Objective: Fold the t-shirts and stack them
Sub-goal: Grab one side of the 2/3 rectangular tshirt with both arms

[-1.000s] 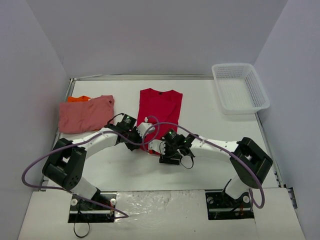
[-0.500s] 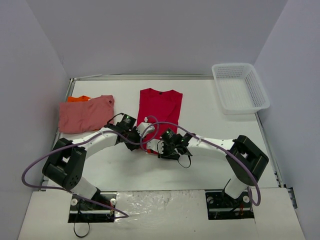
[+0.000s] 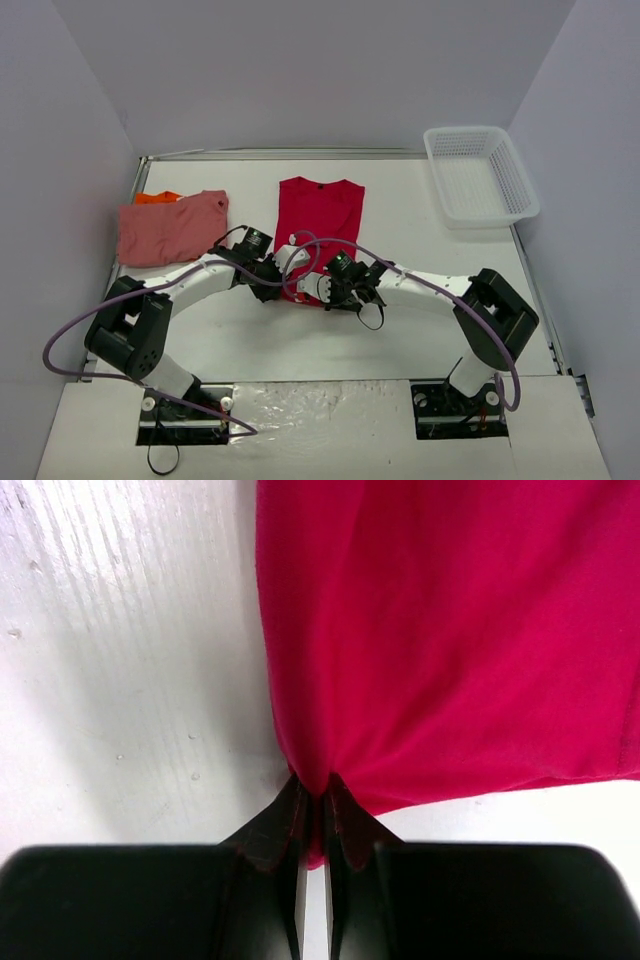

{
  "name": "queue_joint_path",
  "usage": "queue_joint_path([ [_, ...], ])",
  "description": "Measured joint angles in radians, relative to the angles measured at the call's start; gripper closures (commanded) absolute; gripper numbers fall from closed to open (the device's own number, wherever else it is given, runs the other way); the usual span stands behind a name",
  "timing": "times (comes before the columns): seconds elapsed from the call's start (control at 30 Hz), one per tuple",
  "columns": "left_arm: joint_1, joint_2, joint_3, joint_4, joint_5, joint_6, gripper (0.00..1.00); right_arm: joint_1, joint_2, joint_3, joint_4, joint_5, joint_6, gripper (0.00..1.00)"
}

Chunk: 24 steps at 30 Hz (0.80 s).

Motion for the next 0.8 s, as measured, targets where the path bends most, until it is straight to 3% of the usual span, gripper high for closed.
queue_joint_path([
  [0.8,0.008,0.0,0.137,-0.252,0.176,0.108,0.98,-0.098,0.0,0.222,-0.395,-0.213,-0.097,1.0],
])
